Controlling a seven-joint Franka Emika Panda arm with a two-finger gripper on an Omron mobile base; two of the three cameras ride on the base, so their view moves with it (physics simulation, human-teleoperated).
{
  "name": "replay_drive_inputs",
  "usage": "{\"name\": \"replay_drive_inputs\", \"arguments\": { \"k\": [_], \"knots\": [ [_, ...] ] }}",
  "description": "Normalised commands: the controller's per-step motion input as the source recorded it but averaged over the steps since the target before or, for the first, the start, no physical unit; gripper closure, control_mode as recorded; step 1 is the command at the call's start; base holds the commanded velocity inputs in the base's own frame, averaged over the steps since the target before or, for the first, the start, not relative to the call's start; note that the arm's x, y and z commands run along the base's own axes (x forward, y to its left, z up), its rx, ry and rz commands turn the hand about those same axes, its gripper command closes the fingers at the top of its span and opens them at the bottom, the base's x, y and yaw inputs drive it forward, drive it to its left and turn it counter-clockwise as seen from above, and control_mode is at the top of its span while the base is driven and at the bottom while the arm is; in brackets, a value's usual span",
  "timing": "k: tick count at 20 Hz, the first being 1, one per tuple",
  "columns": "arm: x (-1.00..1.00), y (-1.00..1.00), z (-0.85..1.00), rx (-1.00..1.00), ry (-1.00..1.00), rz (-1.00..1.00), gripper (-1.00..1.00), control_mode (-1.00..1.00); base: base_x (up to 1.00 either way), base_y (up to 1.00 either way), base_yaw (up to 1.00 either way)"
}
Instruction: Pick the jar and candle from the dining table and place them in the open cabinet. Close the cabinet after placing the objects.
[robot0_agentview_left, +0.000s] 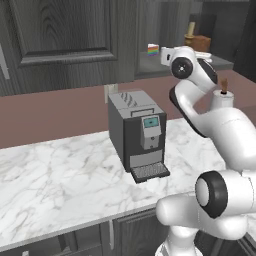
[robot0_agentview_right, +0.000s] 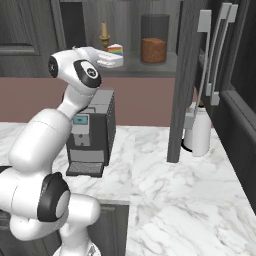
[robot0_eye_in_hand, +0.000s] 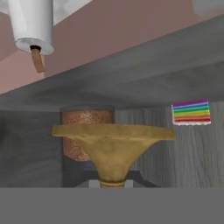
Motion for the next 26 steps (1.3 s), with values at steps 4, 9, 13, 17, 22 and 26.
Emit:
{"name": "replay_drive_inputs", "arguments": {
  "k": [4, 9, 13, 17, 22, 26],
  "knots": [
    [0.36, 0.0, -0.09, 0.0, 0.0, 0.04, 1.0, -1.0, 0.0, 0.0, 0.0],
    [0.33, 0.0, -0.11, 0.0, 0.0, 0.03, 1.0, -1.0, 0.0, 0.0, 0.0],
    [0.29, 0.0, -0.13, 0.0, 0.0, 0.03, 1.0, -1.0, 0.0, 0.0, 0.0],
    [0.22, 0.0, -0.18, 0.0, 0.0, 0.02, 1.0, -1.0, 0.0, 0.0, 0.0],
    [0.24, 0.0, -0.09, 0.0, 0.0, 0.01, 1.0, -1.0, 0.0, 0.0, 0.0],
    [0.29, 0.0, -0.05, 0.0, 0.0, 0.01, 1.0, -1.0, 0.0, 0.0, 0.0]
  ]
}}
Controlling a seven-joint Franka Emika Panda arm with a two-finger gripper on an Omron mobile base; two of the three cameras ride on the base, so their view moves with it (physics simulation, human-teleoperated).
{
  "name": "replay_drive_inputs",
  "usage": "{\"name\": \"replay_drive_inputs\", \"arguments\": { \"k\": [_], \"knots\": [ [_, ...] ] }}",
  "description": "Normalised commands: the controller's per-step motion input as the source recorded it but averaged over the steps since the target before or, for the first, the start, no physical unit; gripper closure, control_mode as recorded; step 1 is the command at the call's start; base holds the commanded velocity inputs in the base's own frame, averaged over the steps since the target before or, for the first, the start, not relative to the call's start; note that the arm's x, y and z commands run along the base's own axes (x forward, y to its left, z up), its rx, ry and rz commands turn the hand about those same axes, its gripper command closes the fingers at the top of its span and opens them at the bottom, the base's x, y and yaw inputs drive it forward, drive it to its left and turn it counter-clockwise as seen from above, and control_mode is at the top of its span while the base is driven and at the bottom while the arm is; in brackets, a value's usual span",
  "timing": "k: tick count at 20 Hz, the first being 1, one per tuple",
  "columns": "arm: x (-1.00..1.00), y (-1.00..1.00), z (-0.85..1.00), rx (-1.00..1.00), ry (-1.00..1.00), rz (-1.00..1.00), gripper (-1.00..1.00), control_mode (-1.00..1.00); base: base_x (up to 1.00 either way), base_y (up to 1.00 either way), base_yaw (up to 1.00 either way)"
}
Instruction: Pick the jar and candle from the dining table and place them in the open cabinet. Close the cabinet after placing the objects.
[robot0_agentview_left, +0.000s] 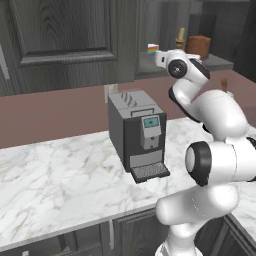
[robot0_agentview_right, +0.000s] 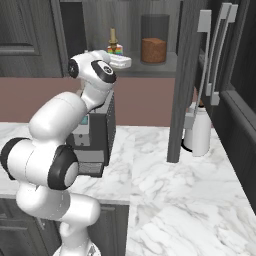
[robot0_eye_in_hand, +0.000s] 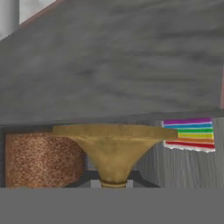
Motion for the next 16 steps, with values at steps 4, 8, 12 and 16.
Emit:
{"name": "replay_drive_inputs", "arguments": {
  "k": [4, 8, 12, 16],
  "knots": [
    [0.3, 0.01, -0.11, 0.0, 0.0, 0.01, 1.0, -1.0, 0.0, 0.0, 0.0],
    [0.29, 0.01, -0.16, 0.0, 0.0, 0.01, 1.0, -1.0, 0.0, 0.0, 0.0],
    [0.26, 0.0, -0.14, 0.0, 0.0, 0.01, 1.0, -1.0, 0.0, 0.0, 0.0],
    [0.2, 0.0, -0.27, -0.01, 0.0, 0.01, 1.0, -1.0, 0.0, 0.0, 0.0]
  ]
}}
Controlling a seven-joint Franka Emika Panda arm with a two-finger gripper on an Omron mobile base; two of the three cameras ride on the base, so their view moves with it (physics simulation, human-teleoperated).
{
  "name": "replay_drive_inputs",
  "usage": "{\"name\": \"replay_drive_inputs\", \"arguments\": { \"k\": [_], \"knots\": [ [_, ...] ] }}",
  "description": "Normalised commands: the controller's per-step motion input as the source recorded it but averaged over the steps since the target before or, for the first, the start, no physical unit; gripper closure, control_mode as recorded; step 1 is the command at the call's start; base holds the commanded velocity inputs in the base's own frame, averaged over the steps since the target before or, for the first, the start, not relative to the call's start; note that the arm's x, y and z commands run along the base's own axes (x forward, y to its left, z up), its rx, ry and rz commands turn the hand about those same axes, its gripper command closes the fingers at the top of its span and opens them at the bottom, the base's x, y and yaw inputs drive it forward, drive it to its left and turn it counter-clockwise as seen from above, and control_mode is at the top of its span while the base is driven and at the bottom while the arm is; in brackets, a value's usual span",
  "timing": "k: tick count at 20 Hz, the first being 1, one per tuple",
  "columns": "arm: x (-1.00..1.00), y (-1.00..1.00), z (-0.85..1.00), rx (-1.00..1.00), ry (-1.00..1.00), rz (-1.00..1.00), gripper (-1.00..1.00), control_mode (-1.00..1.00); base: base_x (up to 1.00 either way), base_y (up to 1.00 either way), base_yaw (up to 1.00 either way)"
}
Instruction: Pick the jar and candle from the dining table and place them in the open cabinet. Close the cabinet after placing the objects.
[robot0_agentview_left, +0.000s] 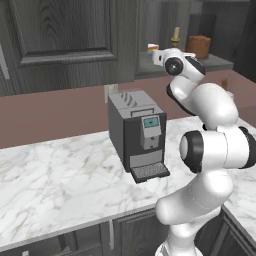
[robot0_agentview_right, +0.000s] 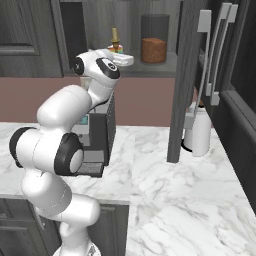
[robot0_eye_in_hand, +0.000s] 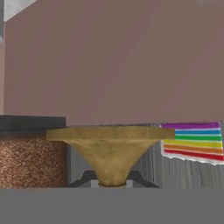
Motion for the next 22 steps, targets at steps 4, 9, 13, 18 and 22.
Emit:
{"name": "replay_drive_inputs", "arguments": {
  "k": [4, 9, 13, 18, 22],
  "knots": [
    [0.1, 0.0, -0.37, -0.05, 0.0, 0.01, 1.0, -1.0, 0.0, 0.0, 0.0],
    [0.09, 0.0, -0.21, 0.0, 0.0, 0.01, 1.0, -1.0, 0.0, 0.0, 0.0],
    [0.1, 0.0, -0.15, 0.0, 0.0, 0.01, 1.0, -1.0, 0.0, 0.0, 0.0],
    [0.02, 0.0, -0.08, 0.0, 0.0, 0.02, -1.0, -1.0, 0.0, 0.0, 0.0],
    [0.0, 0.02, 0.0, 0.0, 0.0, 0.01, -1.0, -1.0, 0.0, 0.0, 0.0]
  ]
}}
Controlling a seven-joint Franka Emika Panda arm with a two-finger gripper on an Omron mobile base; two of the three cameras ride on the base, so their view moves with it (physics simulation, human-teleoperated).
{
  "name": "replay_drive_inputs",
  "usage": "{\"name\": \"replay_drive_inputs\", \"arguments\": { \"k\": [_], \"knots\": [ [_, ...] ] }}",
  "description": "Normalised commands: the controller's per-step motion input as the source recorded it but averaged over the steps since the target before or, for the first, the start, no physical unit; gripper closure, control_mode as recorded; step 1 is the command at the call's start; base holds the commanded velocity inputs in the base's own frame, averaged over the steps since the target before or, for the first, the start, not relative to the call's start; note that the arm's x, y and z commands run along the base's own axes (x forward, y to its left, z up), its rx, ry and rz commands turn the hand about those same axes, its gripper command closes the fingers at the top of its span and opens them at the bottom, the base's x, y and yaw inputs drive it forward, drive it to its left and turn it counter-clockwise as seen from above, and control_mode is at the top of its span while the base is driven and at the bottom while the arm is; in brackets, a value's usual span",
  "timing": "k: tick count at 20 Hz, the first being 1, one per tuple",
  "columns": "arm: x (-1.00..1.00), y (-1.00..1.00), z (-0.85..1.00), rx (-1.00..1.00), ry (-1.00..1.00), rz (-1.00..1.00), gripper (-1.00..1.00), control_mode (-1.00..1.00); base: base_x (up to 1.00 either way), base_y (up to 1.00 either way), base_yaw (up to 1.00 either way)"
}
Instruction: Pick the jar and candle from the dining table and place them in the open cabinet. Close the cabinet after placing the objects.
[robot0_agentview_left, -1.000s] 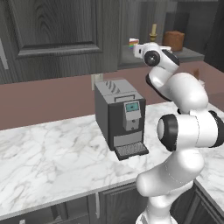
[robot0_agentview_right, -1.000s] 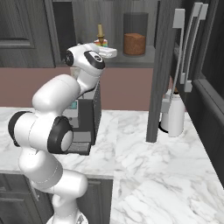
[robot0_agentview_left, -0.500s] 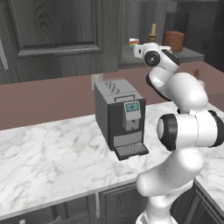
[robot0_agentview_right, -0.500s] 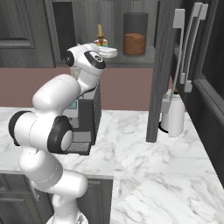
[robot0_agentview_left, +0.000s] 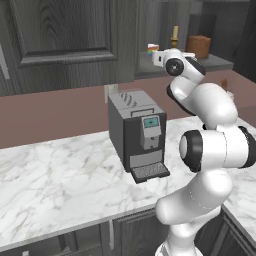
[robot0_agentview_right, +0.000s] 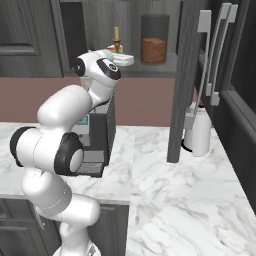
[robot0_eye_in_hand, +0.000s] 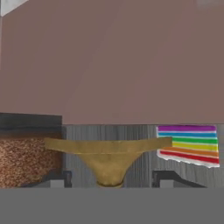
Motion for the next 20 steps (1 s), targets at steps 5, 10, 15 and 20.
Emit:
{"name": "replay_drive_inputs", "arguments": {
  "k": [5, 10, 15, 20],
  "knots": [
    [-0.01, 0.14, 0.0, 0.0, 0.0, 0.0, -1.0, -1.0, 0.0, 0.0, 0.0],
    [-0.06, 0.34, 0.0, -0.02, 0.0, 0.0, -1.0, -1.0, 0.0, 0.0, 0.0],
    [-0.14, 0.21, 0.0, -0.02, 0.0, 0.01, -1.0, -1.0, 0.0, 0.0, 0.0],
    [-0.48, 0.05, 0.0, -0.01, 0.0, 0.0, -1.0, -1.0, 0.0, 0.0, 0.0]
  ]
}}
